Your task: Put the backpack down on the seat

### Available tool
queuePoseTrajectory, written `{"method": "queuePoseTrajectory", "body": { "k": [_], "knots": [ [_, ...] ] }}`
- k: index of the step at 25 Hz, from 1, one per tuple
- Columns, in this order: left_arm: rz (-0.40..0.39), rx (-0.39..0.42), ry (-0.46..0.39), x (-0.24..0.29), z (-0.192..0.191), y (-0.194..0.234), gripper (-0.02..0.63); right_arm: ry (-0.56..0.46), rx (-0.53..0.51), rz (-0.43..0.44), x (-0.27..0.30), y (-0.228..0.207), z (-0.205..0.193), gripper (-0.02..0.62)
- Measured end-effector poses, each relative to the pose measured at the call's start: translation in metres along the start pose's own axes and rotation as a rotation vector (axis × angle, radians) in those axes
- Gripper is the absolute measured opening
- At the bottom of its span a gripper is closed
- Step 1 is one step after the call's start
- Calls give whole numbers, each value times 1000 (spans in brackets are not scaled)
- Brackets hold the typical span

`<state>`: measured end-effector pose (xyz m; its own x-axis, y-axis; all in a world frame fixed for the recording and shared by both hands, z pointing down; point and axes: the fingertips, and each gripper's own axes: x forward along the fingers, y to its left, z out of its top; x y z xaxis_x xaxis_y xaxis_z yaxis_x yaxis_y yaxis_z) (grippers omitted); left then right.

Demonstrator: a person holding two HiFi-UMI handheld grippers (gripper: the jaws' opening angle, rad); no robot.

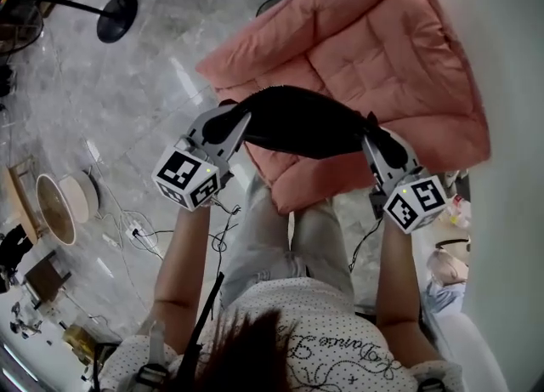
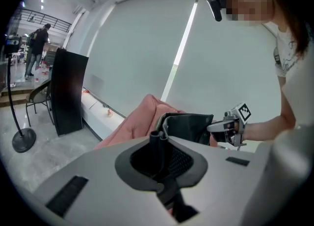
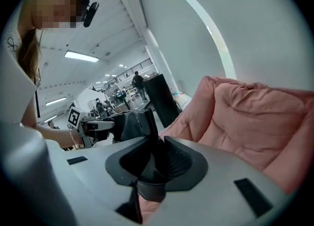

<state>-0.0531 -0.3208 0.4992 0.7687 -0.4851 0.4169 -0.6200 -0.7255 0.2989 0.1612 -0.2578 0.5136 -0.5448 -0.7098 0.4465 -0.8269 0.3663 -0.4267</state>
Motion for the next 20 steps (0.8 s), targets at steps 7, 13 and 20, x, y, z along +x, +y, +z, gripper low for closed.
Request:
{"method": "queuePoseTrajectory", "body": {
  "k": [7,13,20],
  "knots": [
    [14,-3,73,48,-63,-2,28,109,22,-17,13,-57,-65,97],
    [29,-1,164,77,-111,14,28,184,50,-54,44,-91,-113,95],
    [38,-18,246,98,-164,27,29,253,73,-100,63,-114,-161,97]
  ]
}}
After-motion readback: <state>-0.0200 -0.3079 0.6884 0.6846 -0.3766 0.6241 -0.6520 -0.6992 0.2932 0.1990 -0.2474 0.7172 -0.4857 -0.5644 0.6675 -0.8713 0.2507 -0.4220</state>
